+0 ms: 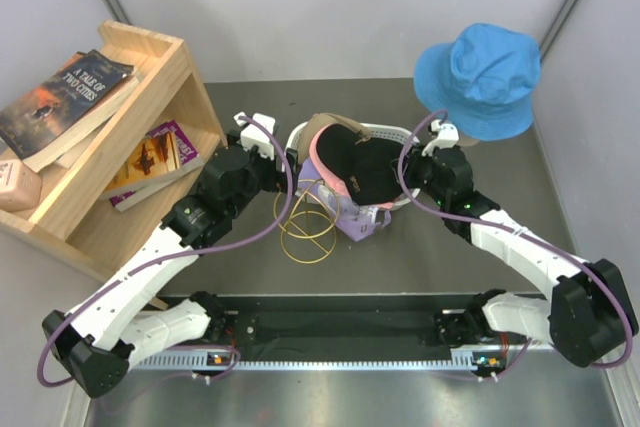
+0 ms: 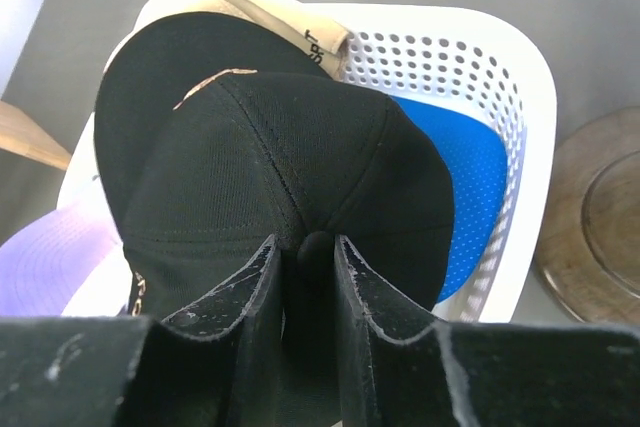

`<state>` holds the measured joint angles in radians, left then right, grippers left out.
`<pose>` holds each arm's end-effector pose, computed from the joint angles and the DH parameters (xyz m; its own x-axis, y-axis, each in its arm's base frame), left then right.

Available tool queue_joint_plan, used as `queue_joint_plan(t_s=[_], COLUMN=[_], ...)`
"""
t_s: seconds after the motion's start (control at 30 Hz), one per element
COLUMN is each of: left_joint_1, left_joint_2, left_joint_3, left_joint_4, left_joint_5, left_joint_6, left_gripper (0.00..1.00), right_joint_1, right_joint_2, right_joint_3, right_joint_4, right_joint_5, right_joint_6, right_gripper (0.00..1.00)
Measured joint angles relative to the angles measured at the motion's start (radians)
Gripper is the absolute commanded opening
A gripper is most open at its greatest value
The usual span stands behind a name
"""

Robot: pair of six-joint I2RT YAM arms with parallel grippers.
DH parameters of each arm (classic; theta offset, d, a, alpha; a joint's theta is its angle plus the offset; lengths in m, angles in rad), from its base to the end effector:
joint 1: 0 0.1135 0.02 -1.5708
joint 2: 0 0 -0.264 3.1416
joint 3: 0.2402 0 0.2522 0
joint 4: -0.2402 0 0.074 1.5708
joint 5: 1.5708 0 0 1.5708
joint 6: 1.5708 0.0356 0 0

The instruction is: Stack the hats

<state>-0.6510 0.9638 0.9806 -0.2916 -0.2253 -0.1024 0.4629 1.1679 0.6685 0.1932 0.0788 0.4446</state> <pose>0.1782 -0.1258 0.3649 -0.2576 0.0710 -0.9636 0.3954 0.9177 -0.0381 0.2381 0.1157 0.2587 -0.4061 0.2765 -0.8710 -0.2252 0.8934 0.3887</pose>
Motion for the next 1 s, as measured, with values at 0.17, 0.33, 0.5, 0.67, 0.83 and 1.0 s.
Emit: queue_joint_plan(t_s=[0.17,0.33,0.5,0.67,0.83,1.0], left_joint_1=[0.000,0.000,0.000,0.000,0.000,0.000], left_joint_2=[0.000,0.000,0.000,-0.002,-0.027,-0.073], left_joint_3=[0.000,0.000,0.000,0.000,-0.006,-0.010], left_joint_4=[0.000,0.000,0.000,0.000,0.000,0.000], left_joint_5=[0.000,0.007,0.011,0.007,-0.017,-0.058], left_joint_6=[0.000,0.000,0.000,0.001,0.011,0.027], left_gripper=[0.99,0.99,0.99,0.99,0.99,0.99], right_joint_1=[0.006,0.029,0.068,0.113,0.184,0.219], right_joint_2=[-0.017,-0.085,-0.114,-0.114,-0.126,-0.202], right_joint_3=[0.017,0.058,0.127,0.195,0.289,0.349], right_joint_4=[-0.044,-0.117,-0.160,-0.204,-0.267,-0.325], right_joint_5=[0.030,0.071,0.099,0.111,0.112,0.068], right_joint_6=[-0.039,-0.090,-0.130,-0.156,-0.176,-0.182], right_gripper=[0.19,0.20,0.18,0.12,0.09,0.07])
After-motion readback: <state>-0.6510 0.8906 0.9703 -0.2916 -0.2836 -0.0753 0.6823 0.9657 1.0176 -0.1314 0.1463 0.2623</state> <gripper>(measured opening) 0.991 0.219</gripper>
